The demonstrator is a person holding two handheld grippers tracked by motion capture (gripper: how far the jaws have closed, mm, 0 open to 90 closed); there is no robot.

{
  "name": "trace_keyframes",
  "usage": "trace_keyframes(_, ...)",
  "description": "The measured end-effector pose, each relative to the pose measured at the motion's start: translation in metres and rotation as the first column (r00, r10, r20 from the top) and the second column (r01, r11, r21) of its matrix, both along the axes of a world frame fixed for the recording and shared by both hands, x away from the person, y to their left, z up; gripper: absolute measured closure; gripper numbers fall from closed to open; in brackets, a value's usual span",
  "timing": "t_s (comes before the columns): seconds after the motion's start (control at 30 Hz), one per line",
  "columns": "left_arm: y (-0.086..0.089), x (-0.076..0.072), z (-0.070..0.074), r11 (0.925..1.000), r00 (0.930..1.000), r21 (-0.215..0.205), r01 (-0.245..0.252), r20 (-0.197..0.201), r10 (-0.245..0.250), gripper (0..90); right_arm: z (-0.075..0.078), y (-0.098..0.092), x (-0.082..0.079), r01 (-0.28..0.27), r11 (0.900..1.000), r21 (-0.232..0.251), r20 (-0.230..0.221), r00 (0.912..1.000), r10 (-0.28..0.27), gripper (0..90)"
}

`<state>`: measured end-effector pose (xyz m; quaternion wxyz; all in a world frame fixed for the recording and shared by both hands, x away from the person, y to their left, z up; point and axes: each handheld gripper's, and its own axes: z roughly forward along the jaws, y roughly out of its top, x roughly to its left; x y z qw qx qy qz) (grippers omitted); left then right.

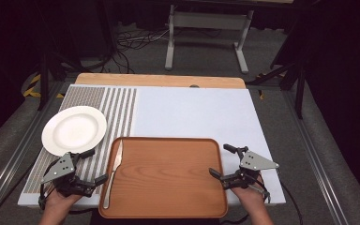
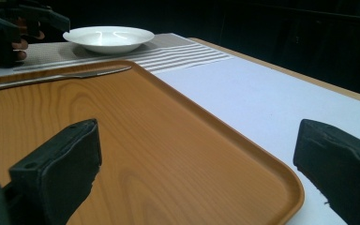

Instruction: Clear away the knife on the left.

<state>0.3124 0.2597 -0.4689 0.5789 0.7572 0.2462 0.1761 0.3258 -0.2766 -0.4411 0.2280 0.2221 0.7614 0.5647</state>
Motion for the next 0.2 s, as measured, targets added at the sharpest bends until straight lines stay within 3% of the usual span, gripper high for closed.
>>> trace_keyframes(0.07,0.0011,0.0001,0.0012,0.9999,1.0,-0.009,0.008,0.0,-0.008,0.4,-0.0008,-0.0006,-0.0001,0.004,1.0,0.0,-0.002,1.0,-0.004,1.8)
trace_keyframes(0.1,0.0009,-0.0005,0.0013,0.9991,0.9999,-0.042,0.008,-0.012,-0.009,0.4,-0.0009,-0.0007,-0.0001,0.006,1.0,0.0,-0.002,1.0,-0.006,1.8)
trace_keyframes(0.2,0.0026,0.0004,0.0021,0.9974,0.9996,-0.071,0.007,-0.027,-0.009,0.4,-0.0006,-0.0009,-0.0003,0.01,1.0,0.006,-0.003,0.9999,-0.01,1.8)
